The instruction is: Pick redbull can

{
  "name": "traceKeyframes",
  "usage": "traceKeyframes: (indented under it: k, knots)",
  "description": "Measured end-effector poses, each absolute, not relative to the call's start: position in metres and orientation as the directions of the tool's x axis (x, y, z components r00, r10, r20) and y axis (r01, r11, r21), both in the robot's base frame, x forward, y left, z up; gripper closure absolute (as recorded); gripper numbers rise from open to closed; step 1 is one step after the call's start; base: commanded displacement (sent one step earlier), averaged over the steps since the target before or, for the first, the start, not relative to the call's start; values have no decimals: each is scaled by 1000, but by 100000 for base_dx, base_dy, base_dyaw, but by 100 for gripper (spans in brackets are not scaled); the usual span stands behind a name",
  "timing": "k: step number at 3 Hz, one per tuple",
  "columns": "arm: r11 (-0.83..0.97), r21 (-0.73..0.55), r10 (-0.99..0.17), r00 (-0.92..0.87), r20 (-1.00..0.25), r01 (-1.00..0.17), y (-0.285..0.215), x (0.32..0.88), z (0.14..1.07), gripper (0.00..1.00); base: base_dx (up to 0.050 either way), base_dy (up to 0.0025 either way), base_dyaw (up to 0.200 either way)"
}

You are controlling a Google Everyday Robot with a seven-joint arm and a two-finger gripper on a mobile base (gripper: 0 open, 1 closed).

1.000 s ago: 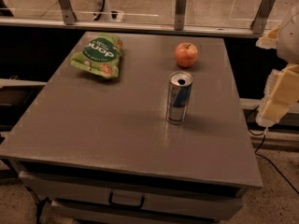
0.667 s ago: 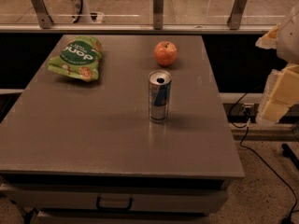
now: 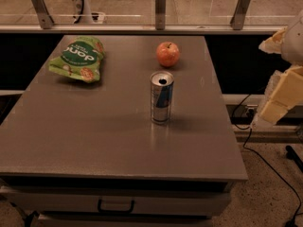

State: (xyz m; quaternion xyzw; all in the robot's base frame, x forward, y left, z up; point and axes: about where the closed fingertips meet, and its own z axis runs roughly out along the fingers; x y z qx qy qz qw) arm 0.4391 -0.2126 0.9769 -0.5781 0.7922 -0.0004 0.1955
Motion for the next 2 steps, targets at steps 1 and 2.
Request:
traceKeyframes:
  k: [1,2]
  knots:
    - [454,-169,-810,-326,-488,-875,-225,442,953,0,0,0,0]
    - [504,-148,-700,-302,-647,-851,-212,448,945,0,0,0,0]
